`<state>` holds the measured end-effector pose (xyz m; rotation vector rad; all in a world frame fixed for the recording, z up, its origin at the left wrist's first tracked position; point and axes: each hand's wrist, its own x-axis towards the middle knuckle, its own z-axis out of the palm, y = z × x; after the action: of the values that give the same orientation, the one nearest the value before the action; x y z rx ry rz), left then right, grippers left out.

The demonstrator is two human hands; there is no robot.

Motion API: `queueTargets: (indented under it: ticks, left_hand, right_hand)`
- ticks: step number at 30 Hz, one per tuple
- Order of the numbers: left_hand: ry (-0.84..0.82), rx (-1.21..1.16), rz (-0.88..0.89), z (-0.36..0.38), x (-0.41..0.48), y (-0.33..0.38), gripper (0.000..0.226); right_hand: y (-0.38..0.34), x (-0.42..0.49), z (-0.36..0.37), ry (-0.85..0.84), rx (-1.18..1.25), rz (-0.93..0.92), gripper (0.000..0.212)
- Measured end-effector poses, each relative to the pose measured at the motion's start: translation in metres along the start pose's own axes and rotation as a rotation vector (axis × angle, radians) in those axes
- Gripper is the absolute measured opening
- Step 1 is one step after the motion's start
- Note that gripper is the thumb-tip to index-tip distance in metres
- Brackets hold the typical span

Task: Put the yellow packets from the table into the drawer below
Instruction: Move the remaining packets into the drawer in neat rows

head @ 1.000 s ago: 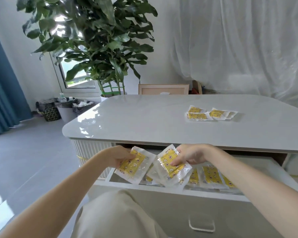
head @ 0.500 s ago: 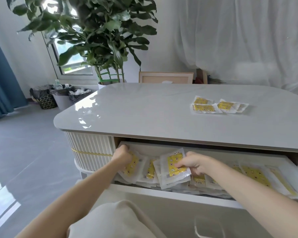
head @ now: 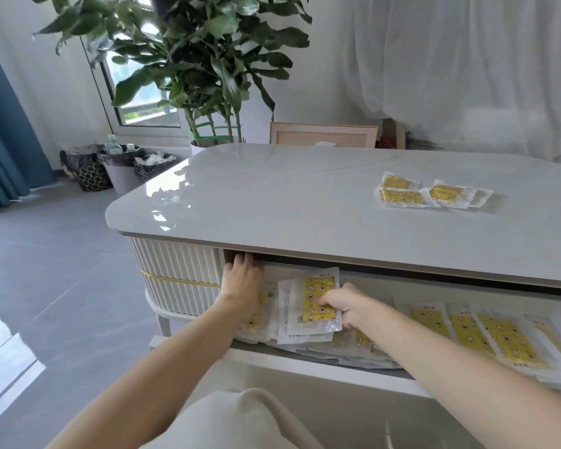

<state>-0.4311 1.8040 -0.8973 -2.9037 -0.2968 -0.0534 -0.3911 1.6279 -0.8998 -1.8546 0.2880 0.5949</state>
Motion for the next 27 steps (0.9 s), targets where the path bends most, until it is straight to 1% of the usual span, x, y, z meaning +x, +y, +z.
queueTargets:
  ticks: [3, 7, 8, 10, 11, 12, 17, 21, 23, 25, 27]
  left_hand:
    - [-0.143, 0.023, 0.059, 0.005, -0.002, -0.007, 0.036]
    - [-0.332, 0.041, 0.126, 0.005, -0.007, -0.010, 0.037]
    - [-0.385, 0.050, 0.142, 0.003, -0.008, -0.010, 0.043]
    - [-0.496, 0.092, 0.161, 0.002, -0.010, -0.009, 0.082]
    - [-0.522, 0.119, 0.170, 0.003, -0.010, -0.009, 0.096]
    - [-0.521, 0.129, 0.177, 0.004, -0.010, -0.009, 0.101]
    - [-0.451, 0.115, 0.196, 0.008, -0.008, -0.012, 0.105]
    - [-0.470, 0.073, 0.189, 0.000, -0.013, -0.012, 0.114]
    - [-0.460, 0.018, 0.164, -0.006, -0.015, -0.013, 0.117]
    - [-0.395, -0.014, 0.131, -0.010, -0.016, -0.015, 0.115]
    - [-0.330, -0.025, 0.109, -0.012, -0.017, -0.017, 0.113]
  right_hand:
    - [0.001, 0.000, 0.003, 0.072, -0.034, 0.013, 0.057]
    - [0.002, -0.002, 0.002, 0.115, -0.014, 0.013, 0.055]
    - [0.003, -0.001, 0.002, 0.112, -0.008, 0.017, 0.056]
    - [0.003, -0.001, 0.003, 0.092, 0.011, 0.035, 0.057]
    - [0.002, -0.001, 0.004, 0.081, 0.012, 0.045, 0.057]
    - [0.001, 0.000, 0.005, 0.071, 0.031, 0.053, 0.055]
    - [-0.002, -0.001, 0.013, -0.024, 0.096, 0.078, 0.044]
    - [-0.003, -0.001, 0.012, -0.034, 0.112, 0.053, 0.039]
    - [-0.005, -0.004, 0.013, -0.059, 0.160, 0.050, 0.032]
    - [-0.005, -0.006, 0.018, -0.060, 0.169, 0.037, 0.030]
    - [-0.006, -0.006, 0.027, -0.045, 0.154, 0.010, 0.033]
